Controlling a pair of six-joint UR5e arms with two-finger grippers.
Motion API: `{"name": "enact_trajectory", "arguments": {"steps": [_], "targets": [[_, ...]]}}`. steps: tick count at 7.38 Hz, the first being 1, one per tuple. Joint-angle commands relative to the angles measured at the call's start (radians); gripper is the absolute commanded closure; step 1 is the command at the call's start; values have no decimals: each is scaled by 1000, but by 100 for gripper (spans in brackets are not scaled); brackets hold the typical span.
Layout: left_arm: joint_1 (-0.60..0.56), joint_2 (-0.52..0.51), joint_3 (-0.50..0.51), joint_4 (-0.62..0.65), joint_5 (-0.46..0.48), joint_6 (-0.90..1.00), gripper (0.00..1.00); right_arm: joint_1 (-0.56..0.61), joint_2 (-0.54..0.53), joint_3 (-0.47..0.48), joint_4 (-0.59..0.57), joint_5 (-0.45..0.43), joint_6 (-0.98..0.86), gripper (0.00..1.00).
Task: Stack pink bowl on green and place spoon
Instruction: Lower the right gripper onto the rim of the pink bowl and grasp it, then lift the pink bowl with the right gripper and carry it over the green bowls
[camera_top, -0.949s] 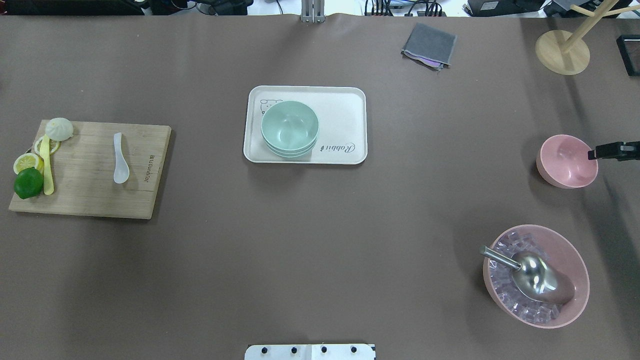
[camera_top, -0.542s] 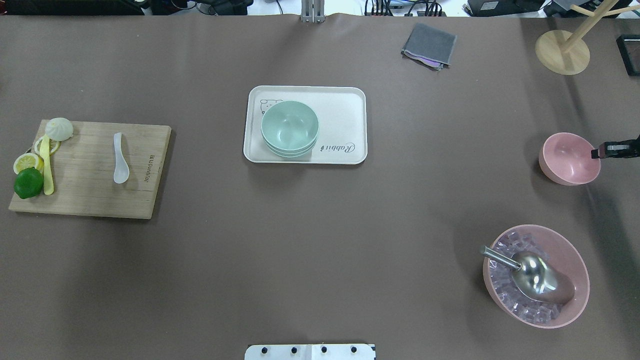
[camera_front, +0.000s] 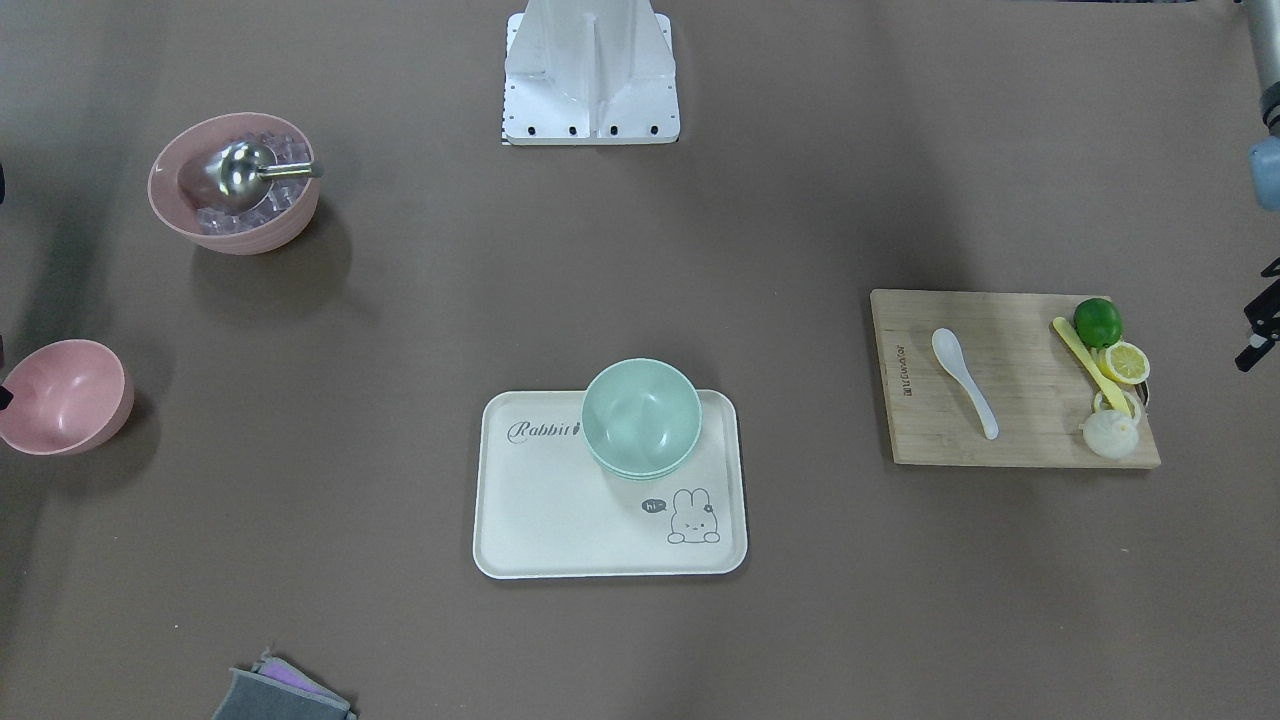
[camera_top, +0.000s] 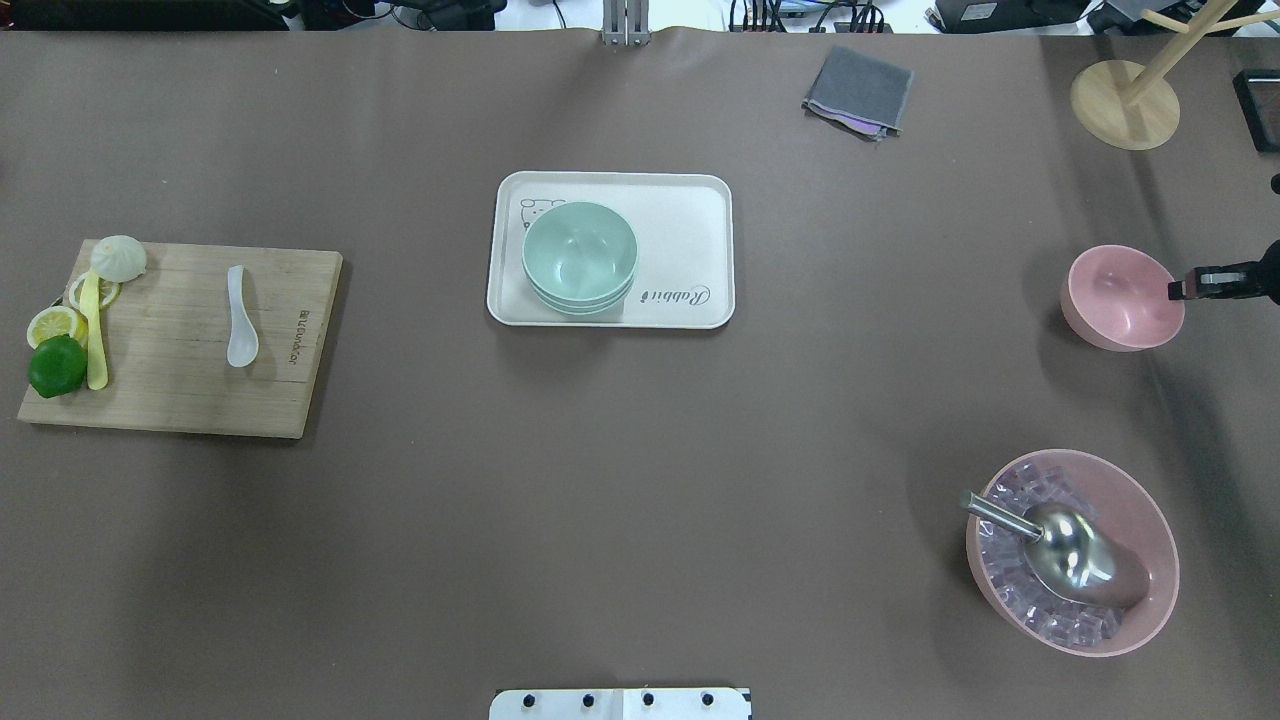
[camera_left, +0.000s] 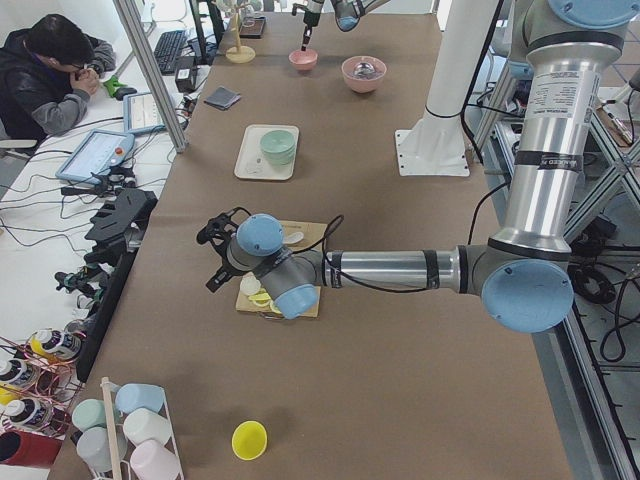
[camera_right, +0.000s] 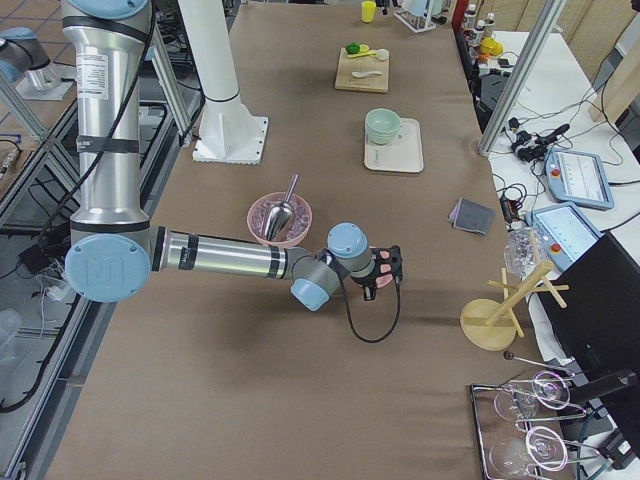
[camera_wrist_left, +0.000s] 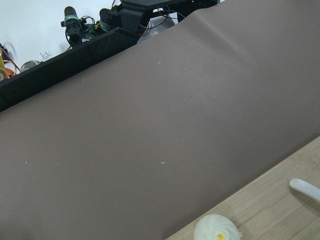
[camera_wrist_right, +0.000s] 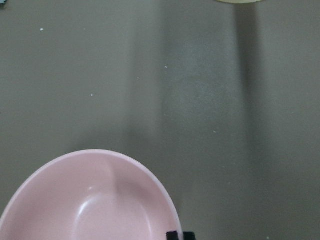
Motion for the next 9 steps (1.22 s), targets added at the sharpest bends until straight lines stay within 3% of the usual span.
{"name": "enact_trajectory", "arguments": {"steps": [1, 2, 4, 6, 9], "targets": [[0, 1, 1, -3, 0, -1, 2, -12, 102, 9, -5, -2, 127, 100], [0, 1, -1, -2, 0, -2, 2, -49, 154, 9, -7, -10, 201, 100], [12, -2, -1, -3, 0, -17, 2, -115, 296, 18, -121, -25, 314, 100], [17, -5, -1, -3, 2, -22, 2, -248, 479, 32, -334, -196, 426, 100], [28, -9, 1, -2, 2, -30, 2, -398, 710, 113, -764, -329, 607, 100]]}}
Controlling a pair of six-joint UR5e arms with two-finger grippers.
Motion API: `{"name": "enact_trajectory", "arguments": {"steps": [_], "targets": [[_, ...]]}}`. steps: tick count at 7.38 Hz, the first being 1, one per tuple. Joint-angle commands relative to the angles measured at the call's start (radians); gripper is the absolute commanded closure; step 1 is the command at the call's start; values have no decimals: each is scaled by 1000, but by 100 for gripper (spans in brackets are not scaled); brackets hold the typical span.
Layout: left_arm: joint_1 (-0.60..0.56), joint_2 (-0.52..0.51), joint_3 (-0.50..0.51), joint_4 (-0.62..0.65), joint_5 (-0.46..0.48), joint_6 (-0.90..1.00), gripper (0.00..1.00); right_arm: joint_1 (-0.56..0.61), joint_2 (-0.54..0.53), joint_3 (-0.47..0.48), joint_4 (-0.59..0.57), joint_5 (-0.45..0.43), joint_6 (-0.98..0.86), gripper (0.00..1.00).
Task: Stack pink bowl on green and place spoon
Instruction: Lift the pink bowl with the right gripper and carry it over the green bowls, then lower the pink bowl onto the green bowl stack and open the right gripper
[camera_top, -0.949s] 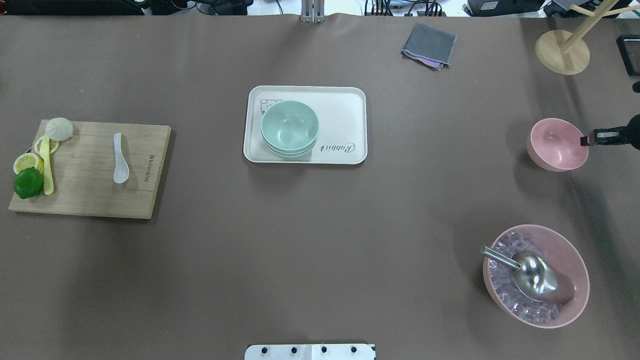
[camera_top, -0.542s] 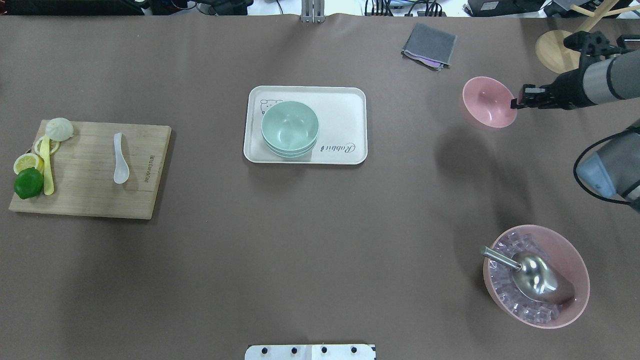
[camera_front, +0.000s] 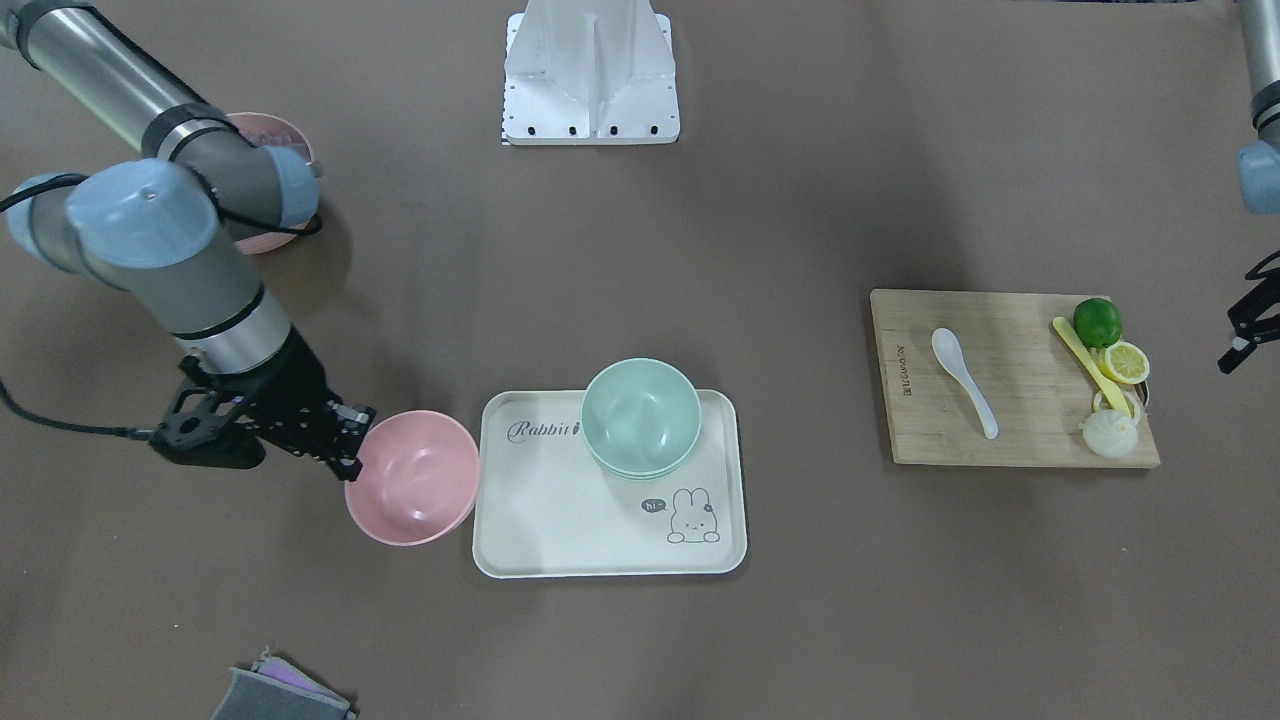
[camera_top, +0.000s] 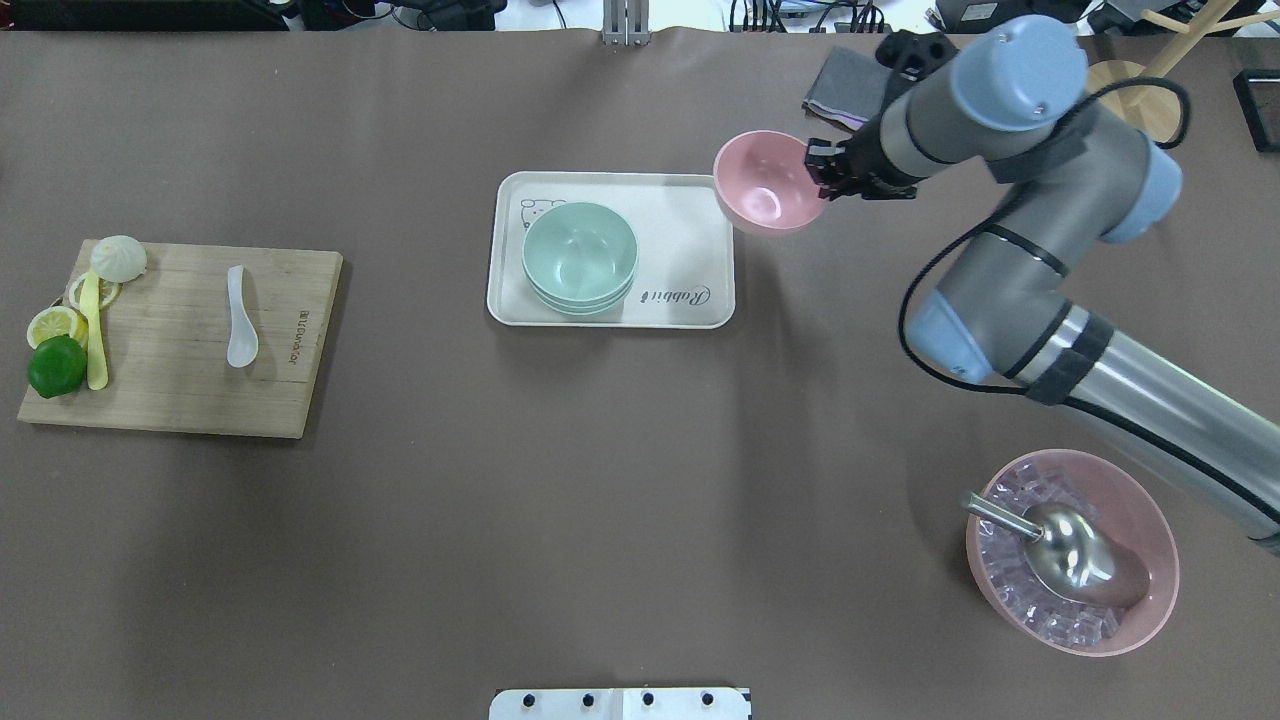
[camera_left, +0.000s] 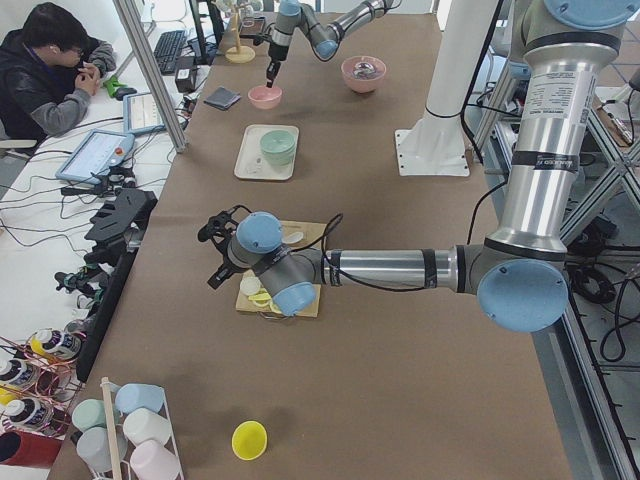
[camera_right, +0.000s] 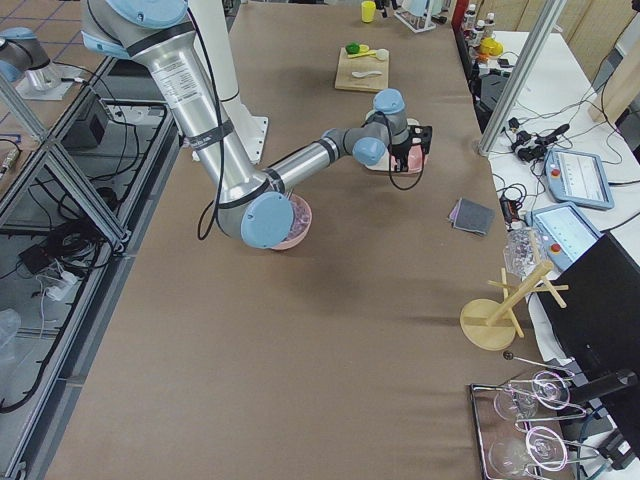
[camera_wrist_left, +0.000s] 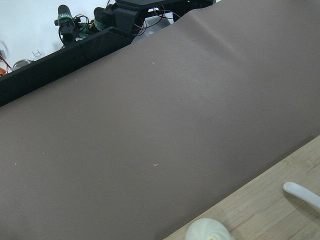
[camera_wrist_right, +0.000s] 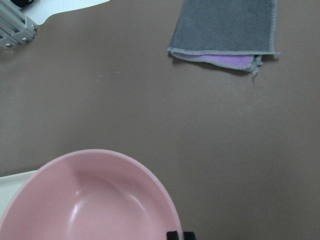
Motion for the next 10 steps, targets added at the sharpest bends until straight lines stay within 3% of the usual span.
{"name": "enact_trajectory", "arguments": {"steps": [1, 5, 10], "targets": [[10, -2, 1, 0, 2, -3, 2, -115, 173, 14, -222, -112, 143, 100], [21, -4, 2, -1, 3, -15, 3, -233, 296, -58, -257, -184, 257, 100], [25, -4, 2, 0, 5, -15, 2, -232, 324, -121, -256, -188, 241, 100]]}}
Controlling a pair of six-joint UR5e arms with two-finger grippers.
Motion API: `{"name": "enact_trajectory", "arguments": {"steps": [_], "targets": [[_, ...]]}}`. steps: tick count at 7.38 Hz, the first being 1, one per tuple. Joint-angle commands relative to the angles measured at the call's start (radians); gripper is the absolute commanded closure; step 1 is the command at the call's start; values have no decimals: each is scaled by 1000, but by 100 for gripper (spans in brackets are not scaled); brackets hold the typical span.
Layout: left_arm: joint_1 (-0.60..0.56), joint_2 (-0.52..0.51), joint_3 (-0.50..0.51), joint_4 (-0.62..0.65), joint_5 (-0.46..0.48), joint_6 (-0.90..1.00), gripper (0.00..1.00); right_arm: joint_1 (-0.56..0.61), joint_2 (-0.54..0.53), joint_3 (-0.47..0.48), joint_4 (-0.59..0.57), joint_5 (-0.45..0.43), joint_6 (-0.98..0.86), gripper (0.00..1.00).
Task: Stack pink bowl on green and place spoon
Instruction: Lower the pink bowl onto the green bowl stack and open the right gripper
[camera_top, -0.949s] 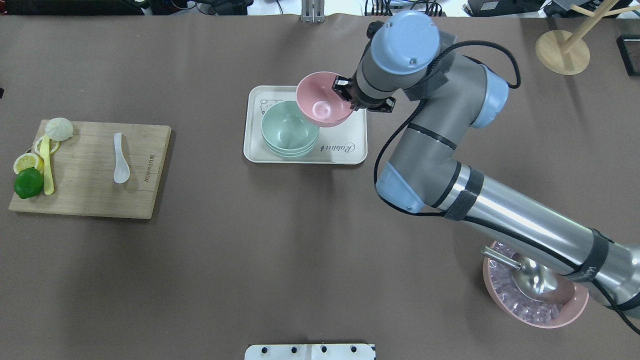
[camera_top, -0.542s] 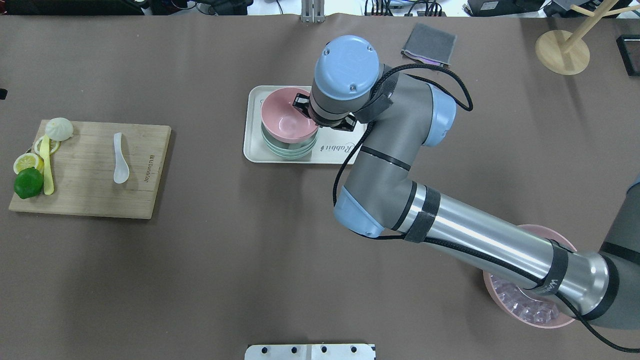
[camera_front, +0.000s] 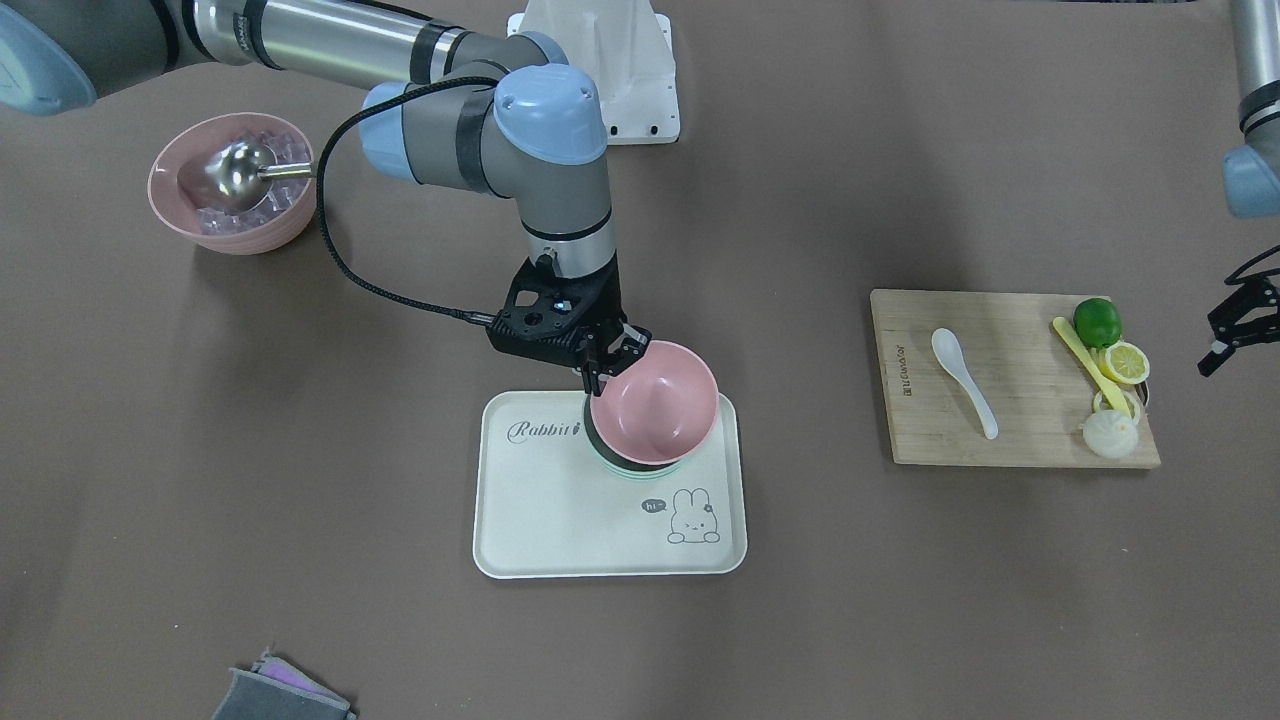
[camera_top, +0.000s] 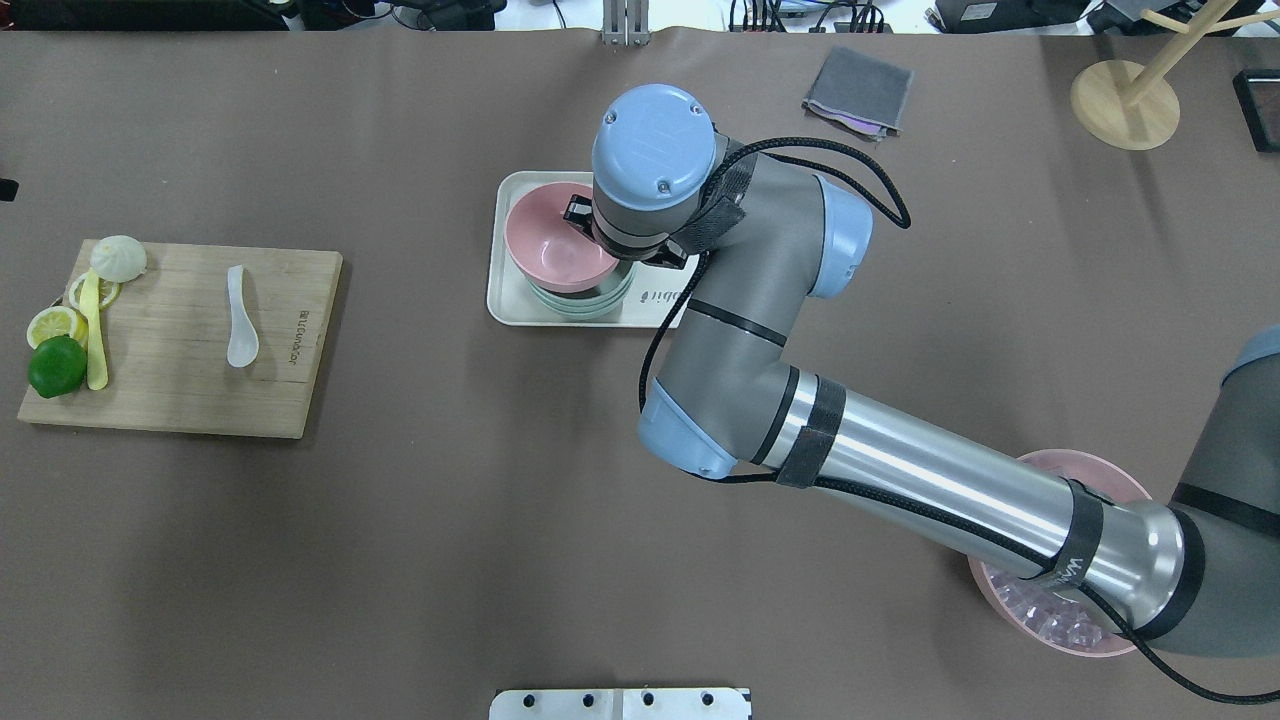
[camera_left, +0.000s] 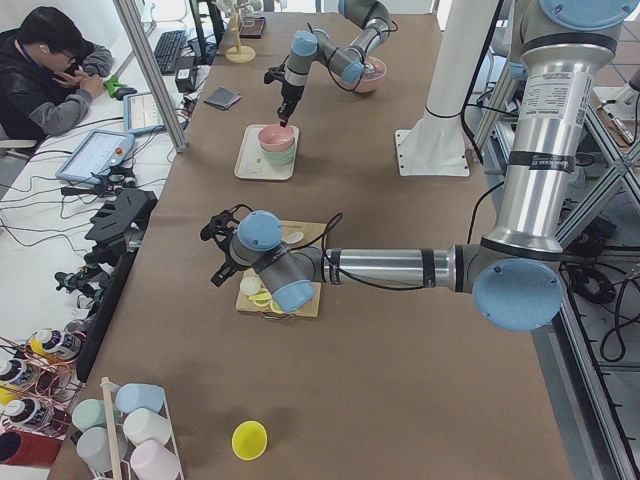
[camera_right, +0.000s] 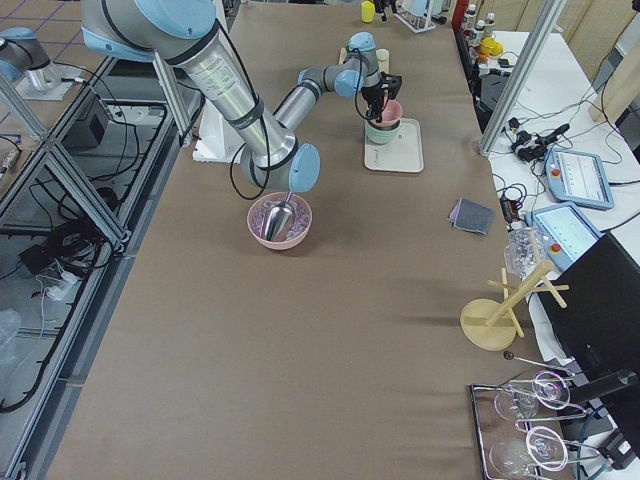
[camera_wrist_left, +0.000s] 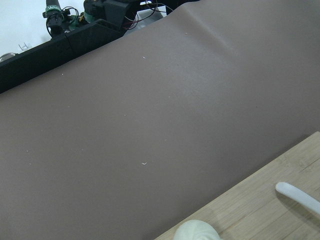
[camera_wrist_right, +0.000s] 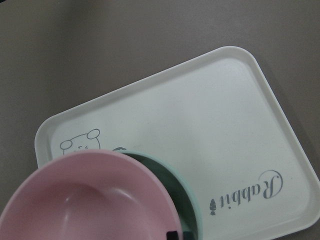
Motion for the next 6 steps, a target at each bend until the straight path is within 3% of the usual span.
{"name": "enact_trajectory", "arguments": {"steps": [1, 6], "targets": [[4, 0, 0, 1, 0, -1, 2, -1, 0, -16, -4, 0, -5, 100], [7, 0, 0, 1, 0, -1, 3, -9, -4, -19, -4, -2, -5, 100]]}}
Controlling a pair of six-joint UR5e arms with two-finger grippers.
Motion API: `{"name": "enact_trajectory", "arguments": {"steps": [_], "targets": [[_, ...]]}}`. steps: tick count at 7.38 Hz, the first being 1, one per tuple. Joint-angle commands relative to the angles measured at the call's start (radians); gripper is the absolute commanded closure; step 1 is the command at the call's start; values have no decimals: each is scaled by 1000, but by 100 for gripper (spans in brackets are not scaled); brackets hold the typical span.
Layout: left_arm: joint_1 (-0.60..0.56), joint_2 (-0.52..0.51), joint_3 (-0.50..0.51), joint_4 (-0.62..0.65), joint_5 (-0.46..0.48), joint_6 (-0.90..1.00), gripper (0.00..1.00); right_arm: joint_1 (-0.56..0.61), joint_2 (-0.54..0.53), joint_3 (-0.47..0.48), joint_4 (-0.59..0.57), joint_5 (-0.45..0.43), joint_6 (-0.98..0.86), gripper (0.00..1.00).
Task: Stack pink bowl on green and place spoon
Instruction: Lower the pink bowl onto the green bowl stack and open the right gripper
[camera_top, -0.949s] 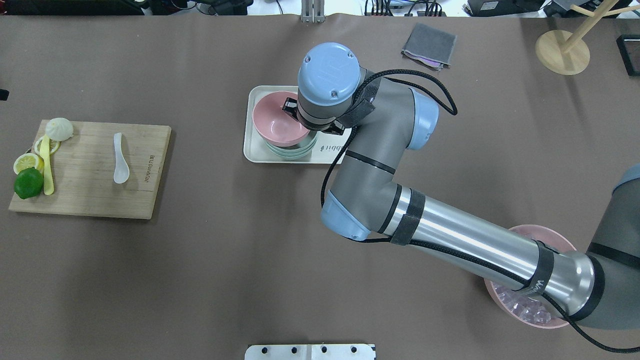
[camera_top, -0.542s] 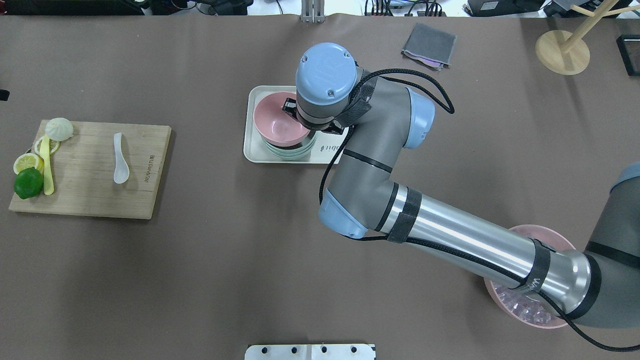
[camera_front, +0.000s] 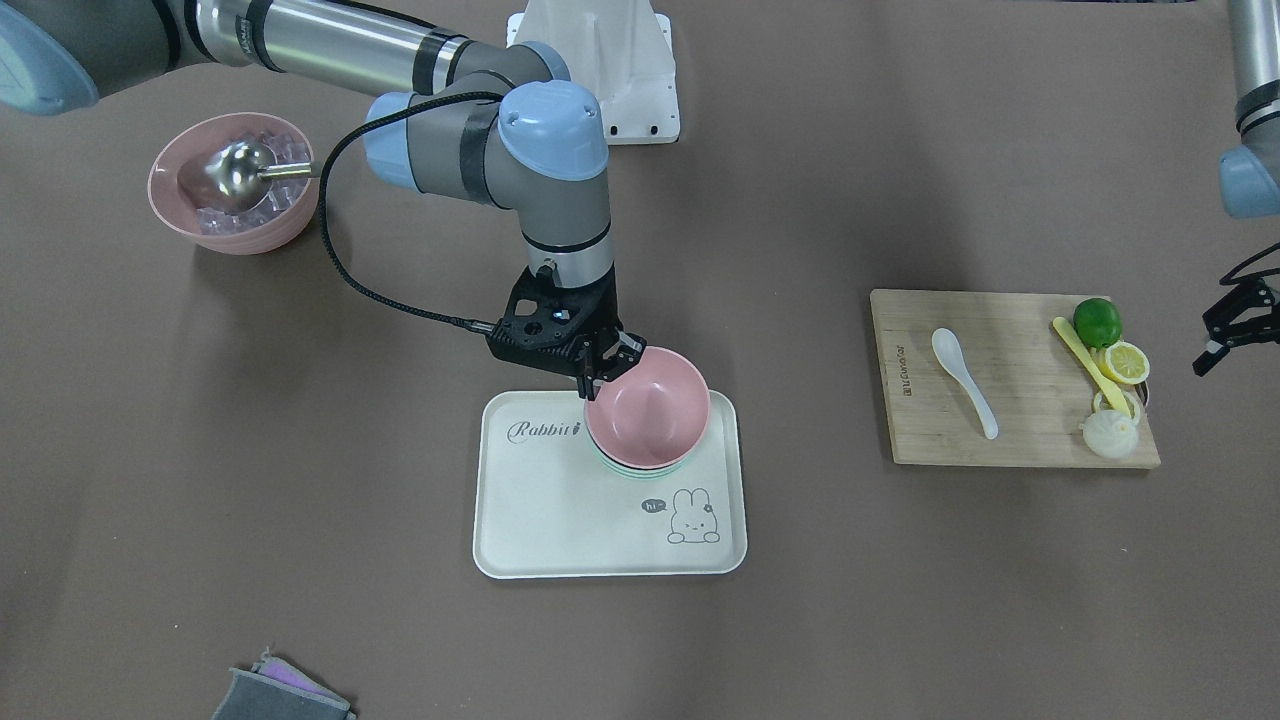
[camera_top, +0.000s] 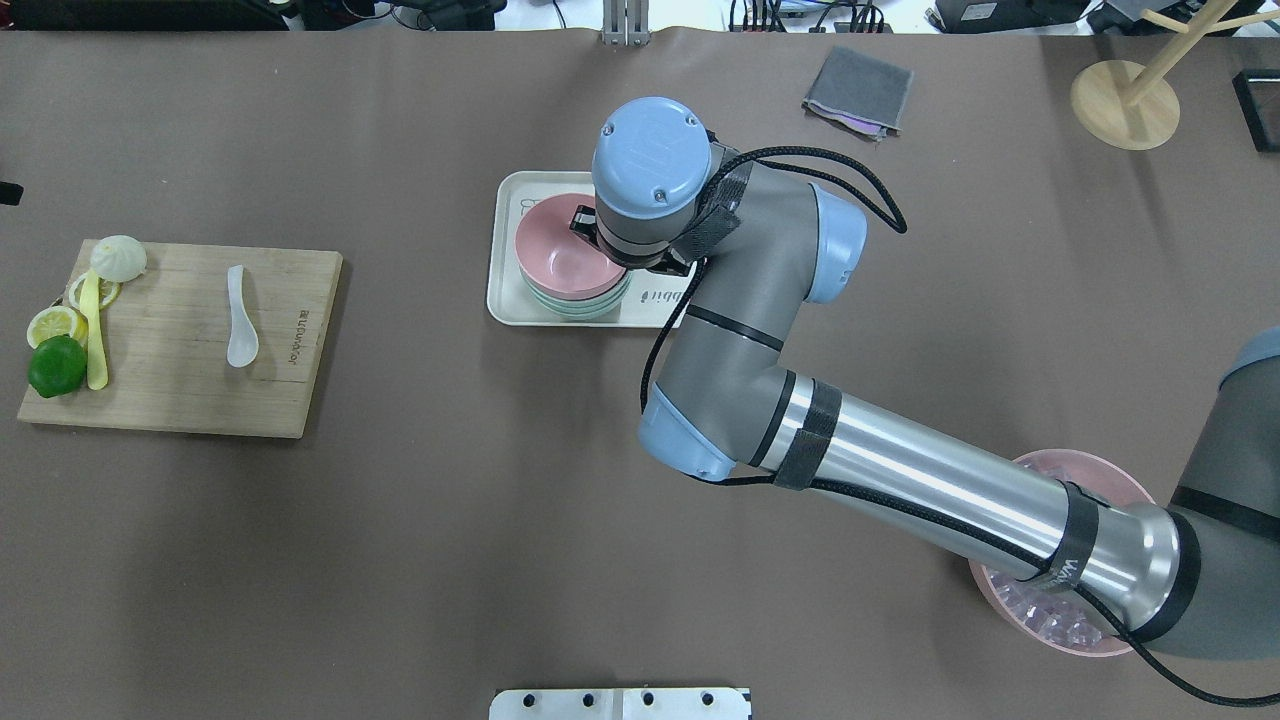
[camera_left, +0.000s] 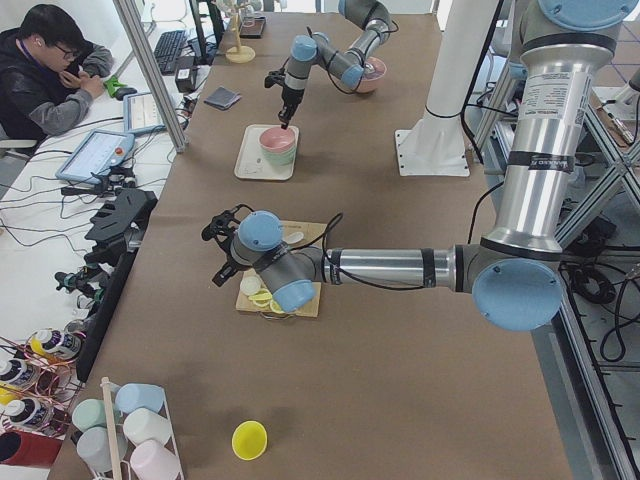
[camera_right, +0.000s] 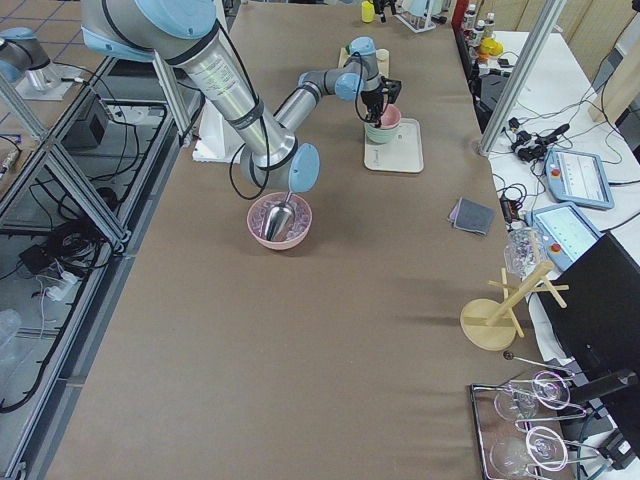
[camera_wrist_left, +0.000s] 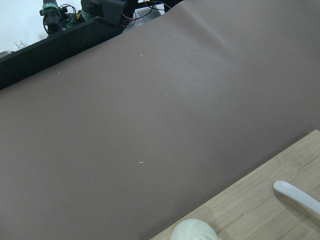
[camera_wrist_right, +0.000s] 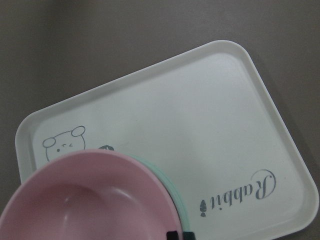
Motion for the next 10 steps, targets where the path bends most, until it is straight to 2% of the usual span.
{"name": "enact_trajectory", "arguments": {"steps": [1, 4, 5, 6, 8, 10], "targets": [[0, -1, 0, 0, 1, 0, 2, -2, 1, -2, -2, -2, -2, 100], [0, -1, 0, 0, 1, 0, 3, 1, 1, -4, 0, -5, -9, 100], [0, -1, 0, 0, 1, -2, 2, 6, 0, -4, 1, -8, -27, 56], [0, -1, 0, 0, 1, 0, 2, 6, 1, -4, 0, -40, -40, 1], [0, -10, -2, 0, 1, -56, 2, 29, -2, 1, -2, -30, -67, 0], [78, -38, -6, -2, 4, -228, 3, 72, -61, 52, 1, 13, -132, 0]]}}
